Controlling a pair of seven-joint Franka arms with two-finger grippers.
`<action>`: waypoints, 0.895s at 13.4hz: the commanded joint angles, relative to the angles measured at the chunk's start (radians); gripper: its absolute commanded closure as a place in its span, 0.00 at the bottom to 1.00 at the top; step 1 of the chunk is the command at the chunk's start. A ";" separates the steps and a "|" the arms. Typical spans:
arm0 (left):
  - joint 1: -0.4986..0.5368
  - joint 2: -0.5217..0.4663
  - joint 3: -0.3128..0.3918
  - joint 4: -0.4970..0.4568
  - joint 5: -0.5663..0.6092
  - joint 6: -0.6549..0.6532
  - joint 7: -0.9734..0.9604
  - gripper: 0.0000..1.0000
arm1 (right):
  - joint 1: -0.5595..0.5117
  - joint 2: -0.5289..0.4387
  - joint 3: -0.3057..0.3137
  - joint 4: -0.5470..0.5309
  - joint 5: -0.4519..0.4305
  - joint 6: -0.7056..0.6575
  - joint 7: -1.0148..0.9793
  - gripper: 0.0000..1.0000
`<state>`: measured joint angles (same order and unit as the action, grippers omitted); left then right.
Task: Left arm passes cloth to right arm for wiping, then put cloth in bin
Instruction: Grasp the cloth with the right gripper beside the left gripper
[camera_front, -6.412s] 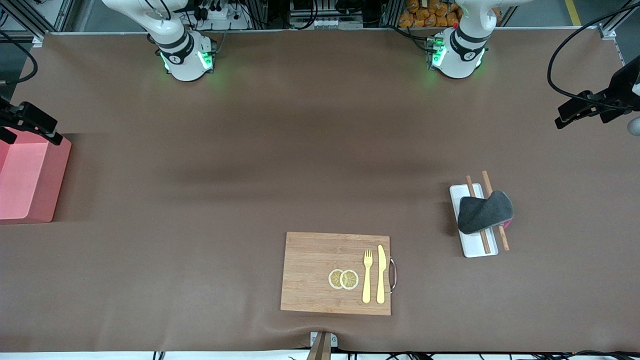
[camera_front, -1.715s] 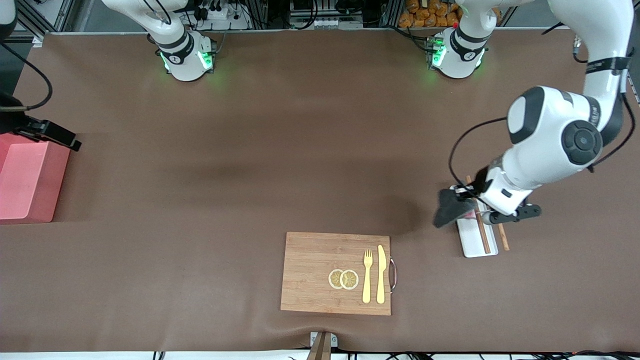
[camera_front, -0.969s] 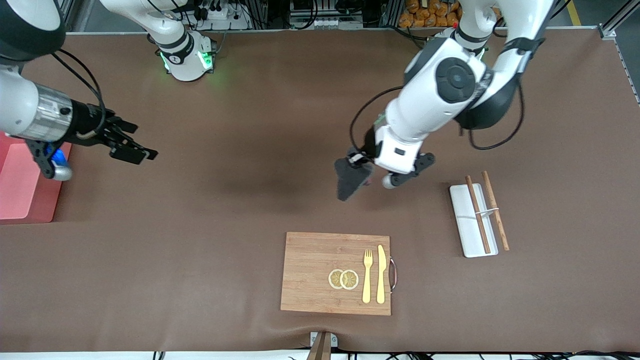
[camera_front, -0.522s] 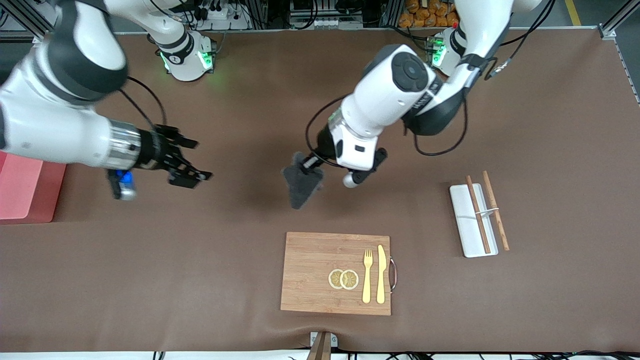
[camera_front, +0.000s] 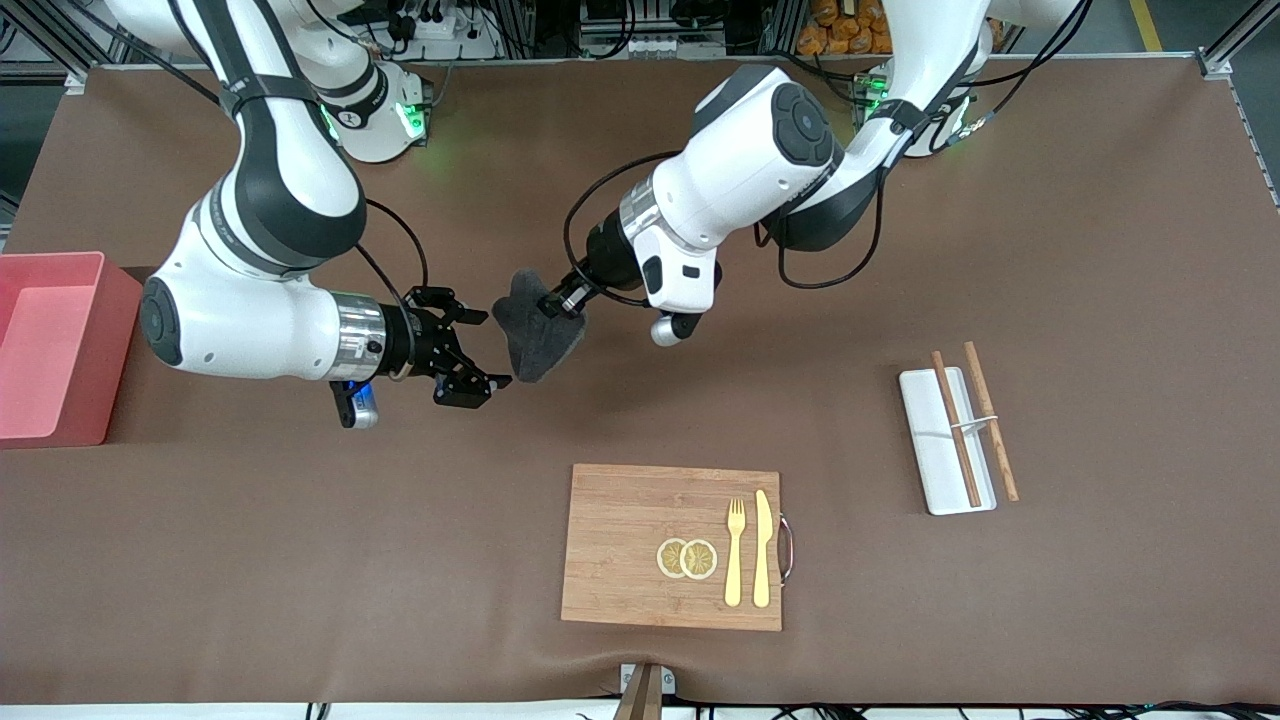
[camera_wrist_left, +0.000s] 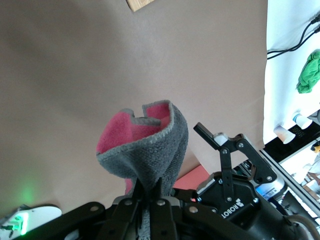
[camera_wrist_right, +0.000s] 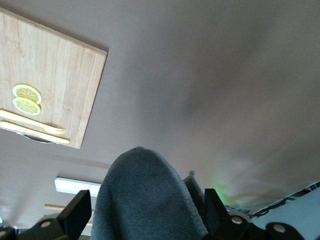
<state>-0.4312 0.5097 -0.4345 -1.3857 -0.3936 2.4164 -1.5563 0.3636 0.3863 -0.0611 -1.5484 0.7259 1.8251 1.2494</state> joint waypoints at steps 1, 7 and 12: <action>-0.009 0.026 0.000 0.022 -0.024 0.038 -0.016 1.00 | 0.060 0.017 -0.006 0.013 0.030 0.055 0.085 0.00; -0.017 0.039 0.002 0.020 -0.024 0.052 -0.015 1.00 | 0.098 0.017 -0.006 -0.016 0.033 0.077 0.094 0.47; -0.015 0.039 0.003 0.019 -0.024 0.052 -0.016 1.00 | 0.083 0.017 -0.006 -0.016 0.032 0.066 0.093 1.00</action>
<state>-0.4365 0.5384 -0.4356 -1.3857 -0.3980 2.4547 -1.5615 0.4506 0.4037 -0.0632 -1.5647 0.7395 1.8881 1.3284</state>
